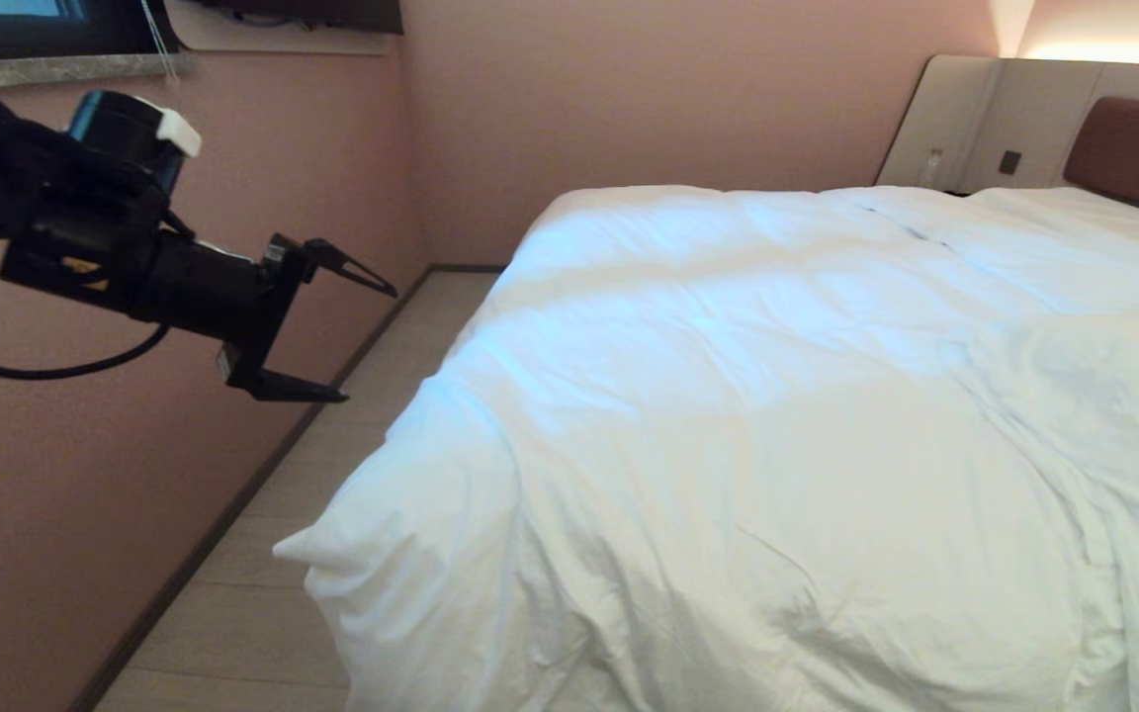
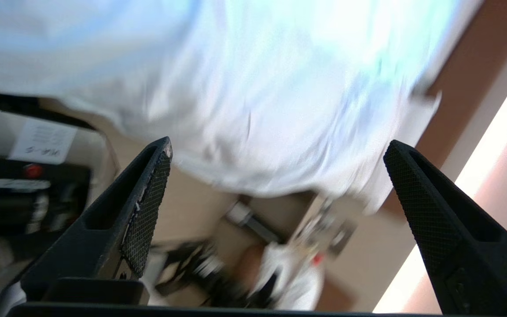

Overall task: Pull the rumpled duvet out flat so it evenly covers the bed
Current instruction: Flatten the corners of the folded blanket

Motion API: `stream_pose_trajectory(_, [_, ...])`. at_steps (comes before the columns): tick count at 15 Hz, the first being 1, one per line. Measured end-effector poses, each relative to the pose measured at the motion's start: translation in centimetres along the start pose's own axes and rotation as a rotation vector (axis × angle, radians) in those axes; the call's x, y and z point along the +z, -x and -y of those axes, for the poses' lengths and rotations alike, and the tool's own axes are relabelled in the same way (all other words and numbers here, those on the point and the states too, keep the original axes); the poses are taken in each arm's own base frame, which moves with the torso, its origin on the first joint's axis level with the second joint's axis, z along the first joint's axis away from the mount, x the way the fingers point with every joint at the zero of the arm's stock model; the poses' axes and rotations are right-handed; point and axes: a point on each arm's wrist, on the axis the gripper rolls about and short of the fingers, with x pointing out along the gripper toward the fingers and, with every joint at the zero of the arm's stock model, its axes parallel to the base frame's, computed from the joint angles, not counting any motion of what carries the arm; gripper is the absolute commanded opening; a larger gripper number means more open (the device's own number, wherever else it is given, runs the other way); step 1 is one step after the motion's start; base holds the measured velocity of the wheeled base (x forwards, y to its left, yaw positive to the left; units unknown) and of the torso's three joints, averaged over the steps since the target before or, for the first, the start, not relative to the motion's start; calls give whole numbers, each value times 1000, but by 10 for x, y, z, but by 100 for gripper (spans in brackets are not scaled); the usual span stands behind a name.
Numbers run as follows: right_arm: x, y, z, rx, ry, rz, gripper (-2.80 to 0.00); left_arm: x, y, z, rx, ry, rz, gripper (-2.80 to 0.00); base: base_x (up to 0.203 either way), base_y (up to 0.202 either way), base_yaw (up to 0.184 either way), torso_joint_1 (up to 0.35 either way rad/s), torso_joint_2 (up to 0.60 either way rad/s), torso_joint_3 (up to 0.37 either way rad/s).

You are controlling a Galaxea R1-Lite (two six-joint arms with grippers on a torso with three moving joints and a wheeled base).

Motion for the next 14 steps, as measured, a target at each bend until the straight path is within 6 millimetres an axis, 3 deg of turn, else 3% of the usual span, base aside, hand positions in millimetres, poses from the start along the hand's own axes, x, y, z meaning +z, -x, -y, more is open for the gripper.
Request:
stream_pose_trajectory(3, [0, 0, 0, 0, 0, 0, -280, 48, -35, -23, 66, 245, 36, 0, 0, 0, 0, 0, 0, 0])
stream_pose_trajectory(7, [0, 0, 0, 0, 0, 0, -280, 86, -41, -70, 168, 421, 41, 0, 0, 0, 0, 0, 0, 0])
stream_pose_trajectory(11, [0, 0, 0, 0, 0, 0, -280, 85, -41, -92, 275, 523, -18, 0, 0, 0, 0, 0, 0, 0])
stream_pose_trajectory(14, [0, 0, 0, 0, 0, 0, -280, 89, -52, -105, 322, 550, -54, 0, 0, 0, 0, 0, 0, 0])
